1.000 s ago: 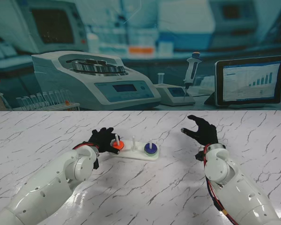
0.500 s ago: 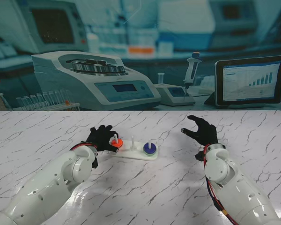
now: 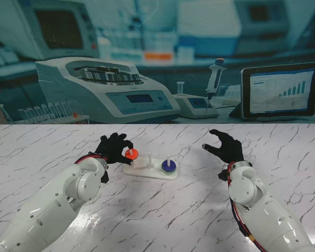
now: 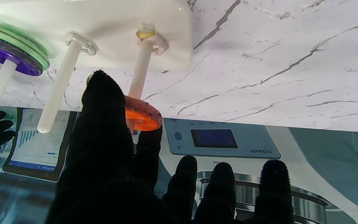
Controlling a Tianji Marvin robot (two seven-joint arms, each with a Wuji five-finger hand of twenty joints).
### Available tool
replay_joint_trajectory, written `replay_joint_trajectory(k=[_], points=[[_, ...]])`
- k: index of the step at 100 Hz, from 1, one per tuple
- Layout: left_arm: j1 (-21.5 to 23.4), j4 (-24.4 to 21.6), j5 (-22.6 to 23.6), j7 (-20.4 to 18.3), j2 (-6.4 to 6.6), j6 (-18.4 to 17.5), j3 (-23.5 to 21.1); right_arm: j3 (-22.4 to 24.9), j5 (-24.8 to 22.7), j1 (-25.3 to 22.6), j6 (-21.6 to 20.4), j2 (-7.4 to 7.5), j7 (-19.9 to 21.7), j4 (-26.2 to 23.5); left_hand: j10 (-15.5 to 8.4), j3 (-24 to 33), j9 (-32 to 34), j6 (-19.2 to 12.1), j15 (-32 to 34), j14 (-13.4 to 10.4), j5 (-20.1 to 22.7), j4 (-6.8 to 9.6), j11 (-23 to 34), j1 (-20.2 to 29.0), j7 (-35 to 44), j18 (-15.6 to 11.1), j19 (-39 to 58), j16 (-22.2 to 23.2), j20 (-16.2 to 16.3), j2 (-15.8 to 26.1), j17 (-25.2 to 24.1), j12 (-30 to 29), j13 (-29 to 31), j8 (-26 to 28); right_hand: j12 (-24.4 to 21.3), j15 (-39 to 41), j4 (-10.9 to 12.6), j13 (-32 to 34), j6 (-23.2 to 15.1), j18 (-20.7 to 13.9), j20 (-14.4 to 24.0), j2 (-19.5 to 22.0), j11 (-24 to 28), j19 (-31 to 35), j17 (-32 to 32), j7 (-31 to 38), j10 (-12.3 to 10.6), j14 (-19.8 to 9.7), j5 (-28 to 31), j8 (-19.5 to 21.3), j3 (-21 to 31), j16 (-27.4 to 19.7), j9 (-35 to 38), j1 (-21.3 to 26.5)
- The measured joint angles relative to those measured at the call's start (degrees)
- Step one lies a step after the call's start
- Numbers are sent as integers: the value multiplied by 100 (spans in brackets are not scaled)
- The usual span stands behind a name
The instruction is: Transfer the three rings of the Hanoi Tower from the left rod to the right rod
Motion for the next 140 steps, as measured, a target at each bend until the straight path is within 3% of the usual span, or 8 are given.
replay_joint_trajectory(k=[48, 76, 140], points=[[187, -429, 99, -168, 49, -197, -297, 2, -6, 2, -3, 0, 0, 1, -8, -55, 160, 2, 11, 0, 63, 0, 1, 0, 0, 0, 0, 0, 0, -2, 0, 0, 67, -8, 0, 0, 0, 0, 0, 0, 0, 0, 0, 0, 0, 0, 0, 0, 0, 0, 0, 0, 0, 0], [190, -537, -1, -61, 41, -338, -338, -1, -3, 10, -13, -1, -6, 2, -11, -57, 180, 2, 11, 0, 120, -1, 1, 0, 0, 0, 0, 0, 0, -60, 0, 0, 68, -9, 0, 0, 0, -1, 0, 0, 0, 0, 0, 0, 0, 0, 0, 0, 0, 0, 0, 0, 0, 0], [-570, -231, -912, 220, -130, -655, 501, 27, 2, 4, -4, -3, -8, 1, -15, -57, 234, 2, 11, 0, 129, -1, 1, 0, 0, 0, 0, 0, 0, -65, 1, 0, 231, -9, 0, 0, 0, -1, 0, 0, 0, 0, 0, 0, -2, 0, 0, 0, 0, 0, 0, 0, 0, 0]])
